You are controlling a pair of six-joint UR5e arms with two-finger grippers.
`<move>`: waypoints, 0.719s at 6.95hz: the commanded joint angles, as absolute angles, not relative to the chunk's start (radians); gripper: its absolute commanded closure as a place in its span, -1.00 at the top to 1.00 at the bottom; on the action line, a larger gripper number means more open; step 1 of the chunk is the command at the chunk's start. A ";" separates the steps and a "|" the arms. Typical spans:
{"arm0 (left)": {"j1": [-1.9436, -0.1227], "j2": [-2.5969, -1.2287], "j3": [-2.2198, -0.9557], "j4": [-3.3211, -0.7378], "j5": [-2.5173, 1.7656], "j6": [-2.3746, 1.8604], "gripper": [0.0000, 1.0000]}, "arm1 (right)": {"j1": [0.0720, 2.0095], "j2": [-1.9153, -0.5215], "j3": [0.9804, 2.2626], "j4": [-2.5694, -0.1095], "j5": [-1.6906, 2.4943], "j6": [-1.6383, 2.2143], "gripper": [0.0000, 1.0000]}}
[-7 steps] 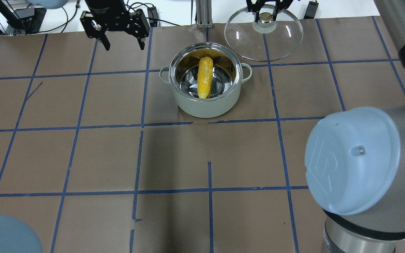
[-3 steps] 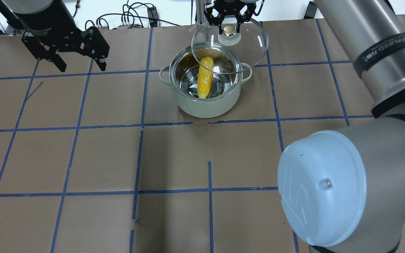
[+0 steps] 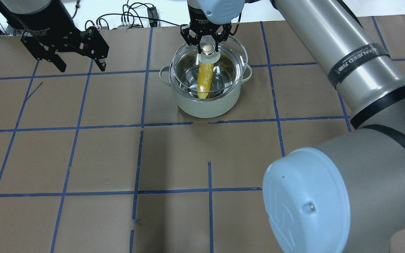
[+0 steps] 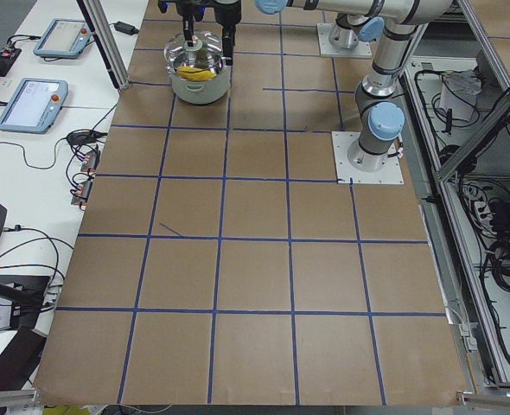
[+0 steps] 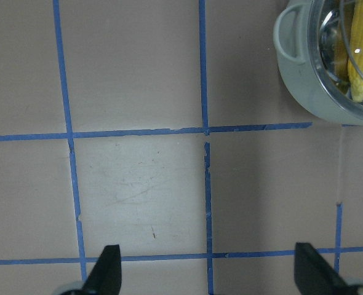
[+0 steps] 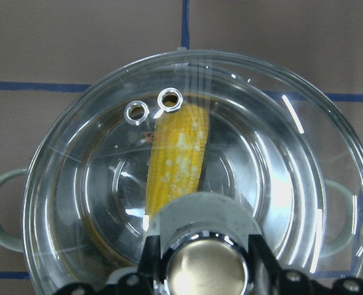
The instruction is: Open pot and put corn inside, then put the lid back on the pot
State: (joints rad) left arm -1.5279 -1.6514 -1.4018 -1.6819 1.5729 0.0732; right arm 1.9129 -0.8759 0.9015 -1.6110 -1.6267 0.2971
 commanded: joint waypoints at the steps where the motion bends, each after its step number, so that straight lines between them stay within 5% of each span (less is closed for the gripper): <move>1: -1.525 -1.648 -1.419 -1.681 1.569 0.077 1.00 | 1.925 -0.887 0.937 -1.618 -1.621 0.308 -0.94; 5: -1.526 -1.635 -1.450 -1.684 1.575 0.067 1.00 | 1.927 -0.885 0.937 -1.640 -1.617 0.337 -0.94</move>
State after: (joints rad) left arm -1.5271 -1.6357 -1.4454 -1.6850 1.5780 0.0682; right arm 1.9262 -0.8855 0.9371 -1.6347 -1.6171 0.3293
